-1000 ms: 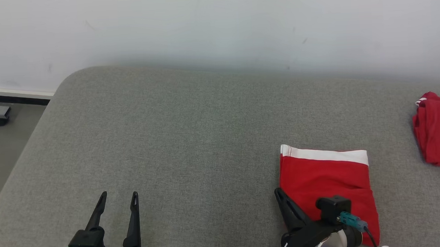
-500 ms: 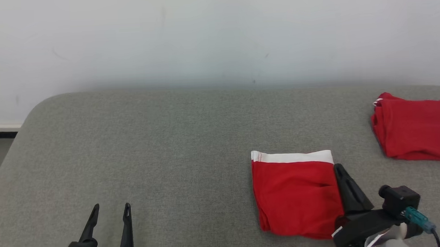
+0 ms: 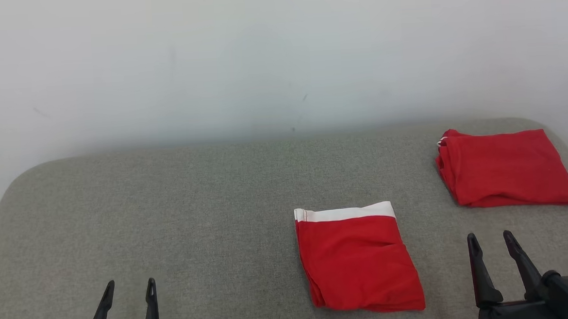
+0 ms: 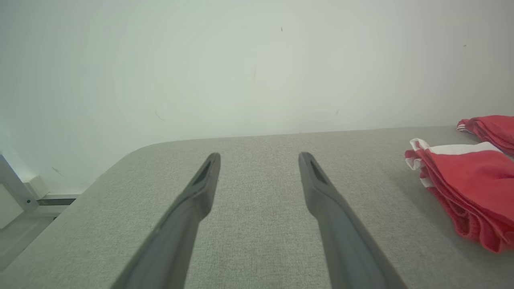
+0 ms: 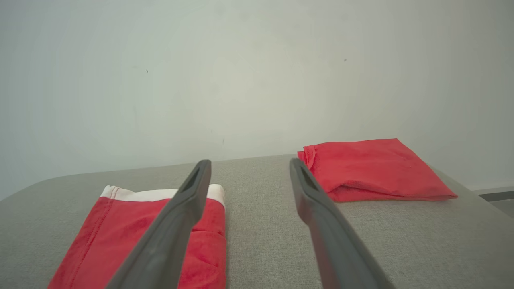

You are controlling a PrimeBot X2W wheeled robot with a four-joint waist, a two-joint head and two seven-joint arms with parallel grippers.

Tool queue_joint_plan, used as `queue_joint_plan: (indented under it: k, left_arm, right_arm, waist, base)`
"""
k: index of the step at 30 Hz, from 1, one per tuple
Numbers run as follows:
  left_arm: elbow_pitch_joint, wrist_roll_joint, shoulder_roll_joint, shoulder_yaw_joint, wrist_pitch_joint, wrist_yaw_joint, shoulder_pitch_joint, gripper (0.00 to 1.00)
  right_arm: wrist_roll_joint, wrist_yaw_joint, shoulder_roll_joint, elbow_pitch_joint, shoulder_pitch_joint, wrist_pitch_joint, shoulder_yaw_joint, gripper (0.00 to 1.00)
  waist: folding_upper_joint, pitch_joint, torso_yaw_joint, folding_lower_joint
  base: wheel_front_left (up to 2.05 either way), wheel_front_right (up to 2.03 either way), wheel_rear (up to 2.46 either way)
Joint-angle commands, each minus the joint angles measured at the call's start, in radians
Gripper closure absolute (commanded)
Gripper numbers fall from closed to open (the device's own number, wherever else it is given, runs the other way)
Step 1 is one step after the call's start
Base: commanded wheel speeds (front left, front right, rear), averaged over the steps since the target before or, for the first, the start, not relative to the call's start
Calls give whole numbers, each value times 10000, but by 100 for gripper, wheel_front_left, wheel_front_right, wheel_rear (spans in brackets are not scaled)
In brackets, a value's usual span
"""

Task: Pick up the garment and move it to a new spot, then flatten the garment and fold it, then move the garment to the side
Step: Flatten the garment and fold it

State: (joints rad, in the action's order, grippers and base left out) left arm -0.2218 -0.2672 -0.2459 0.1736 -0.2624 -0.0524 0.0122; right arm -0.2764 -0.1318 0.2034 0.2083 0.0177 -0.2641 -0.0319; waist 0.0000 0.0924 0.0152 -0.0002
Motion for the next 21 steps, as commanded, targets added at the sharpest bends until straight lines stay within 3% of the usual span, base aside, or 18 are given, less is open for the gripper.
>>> queue_joint_plan:
  k: [1,21]
  left_arm:
    - [37,4,-58,-46,-31,-20,-163,0]
    - [1002,-444,-436,-188,564,-112,-934,0]
  right_arm:
    - [119,20,-78,-77,157,2,-51,0]
    - [510,20,-619,-698,847,335,-789,0]
  waist:
    - [0,78,7,2]
    - [0,287,227,2]
  base:
    - [0,0,0]
    - [0,0,0]
